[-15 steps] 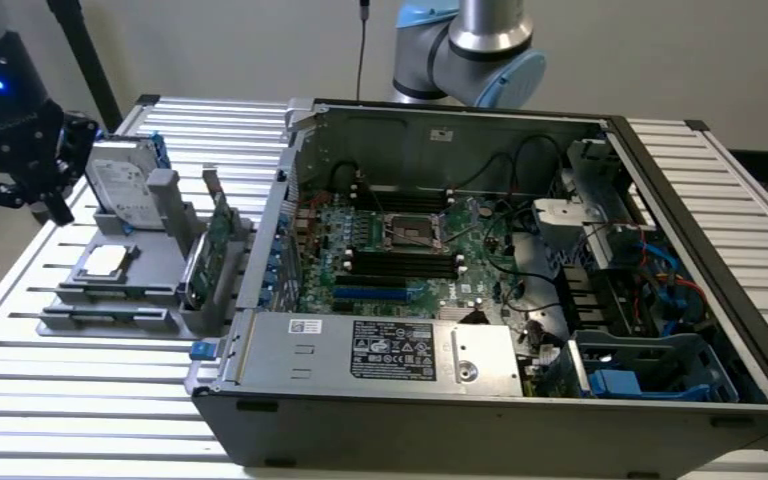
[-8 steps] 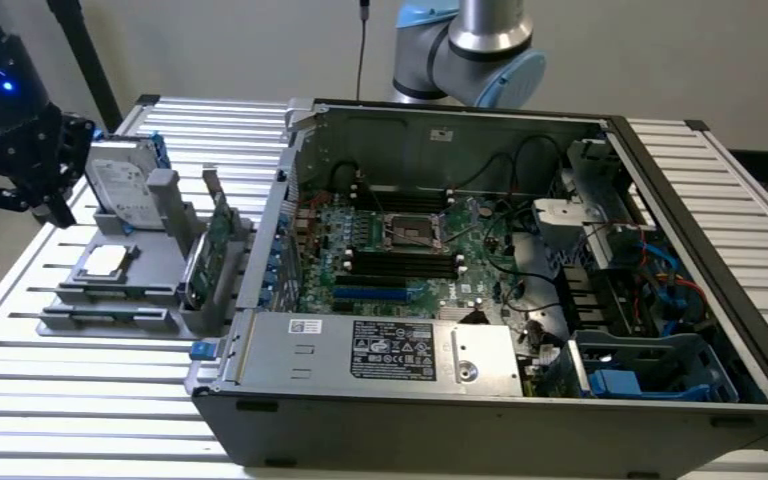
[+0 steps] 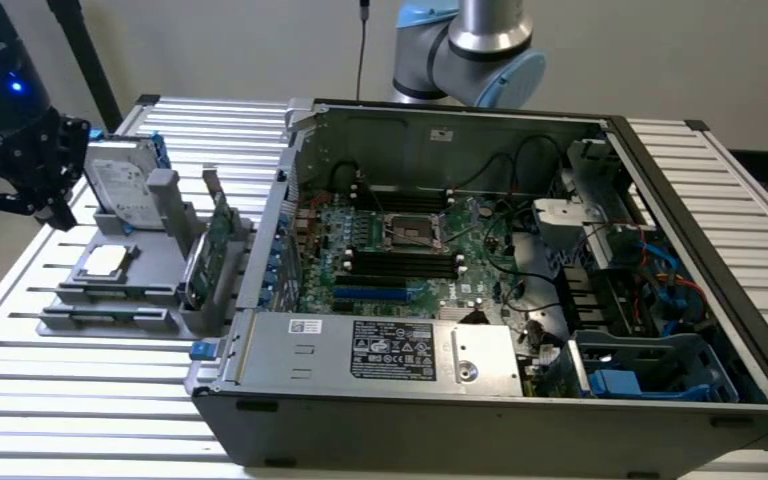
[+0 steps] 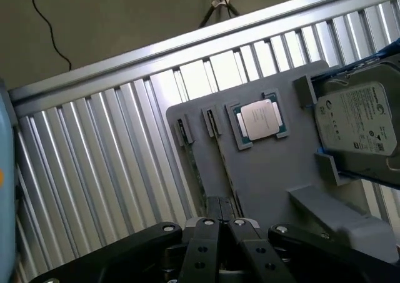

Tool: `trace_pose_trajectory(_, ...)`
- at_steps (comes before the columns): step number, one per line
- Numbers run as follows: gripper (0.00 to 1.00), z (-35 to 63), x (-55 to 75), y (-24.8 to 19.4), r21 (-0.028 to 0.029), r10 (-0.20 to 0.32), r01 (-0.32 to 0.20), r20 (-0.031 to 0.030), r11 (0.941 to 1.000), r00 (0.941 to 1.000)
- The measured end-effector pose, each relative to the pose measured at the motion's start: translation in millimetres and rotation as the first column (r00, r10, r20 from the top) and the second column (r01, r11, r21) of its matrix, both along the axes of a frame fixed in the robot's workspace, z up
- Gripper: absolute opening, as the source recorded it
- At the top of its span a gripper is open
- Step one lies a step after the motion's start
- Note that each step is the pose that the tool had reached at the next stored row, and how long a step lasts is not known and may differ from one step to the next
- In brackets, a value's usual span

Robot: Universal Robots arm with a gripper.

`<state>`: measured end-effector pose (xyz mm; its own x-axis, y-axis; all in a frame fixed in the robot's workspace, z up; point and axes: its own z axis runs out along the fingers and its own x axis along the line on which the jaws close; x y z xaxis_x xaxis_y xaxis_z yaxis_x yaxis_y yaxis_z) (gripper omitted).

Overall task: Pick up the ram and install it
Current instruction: 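Pick up the ram and move it above insertion slot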

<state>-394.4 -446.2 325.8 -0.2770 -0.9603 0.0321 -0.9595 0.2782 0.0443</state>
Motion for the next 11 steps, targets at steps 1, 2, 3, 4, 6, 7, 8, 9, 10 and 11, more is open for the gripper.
trace_pose_trajectory(1,0.11,-0.4,0.0,0.0,0.0,0.018,-0.018,0.0002,0.9998,0.9998)
trace_pose_trajectory(2,0.11,-0.8,0.0,0.0,0.0,0.037,-0.037,0.0009,0.9993,0.9993)
trace_pose_trajectory(3,0.11,-1.1,0.0,0.0,-0.0001,0.055,-0.055,0.0017,0.9985,0.9985)
trace_pose_trajectory(4,0.11,-1.5,0.0,0.0,-0.0002,0.073,-0.073,0.003,0.9973,0.9973)
trace_pose_trajectory(6,0.11,-2.3,0.0,0.0,-0.0006,0.109,-0.109,0.0077,0.9941,0.994)
trace_pose_trajectory(7,0.11,-2.6,0.0,0.0,-0.0009,0.127,-0.127,0.0108,0.9919,0.9919)
trace_pose_trajectory(8,0.11,-2.8,0.0,0.0,-0.0016,0.144,-0.144,0.0152,0.9895,0.9894)
trace_pose_trajectory(9,0.11,-3.1,0.0,0.1,-0.0026,0.161,-0.161,0.0225,0.987,0.9867)
trace_pose_trajectory(10,0.11,-3.3,0.0,0.0,-0.0042,0.176,-0.176,0.0313,0.9843,0.9838)
trace_pose_trajectory(11,0.11,-3.3,0.0,0.0,-0.0057,0.189,-0.188,0.0401,0.9821,0.9812)
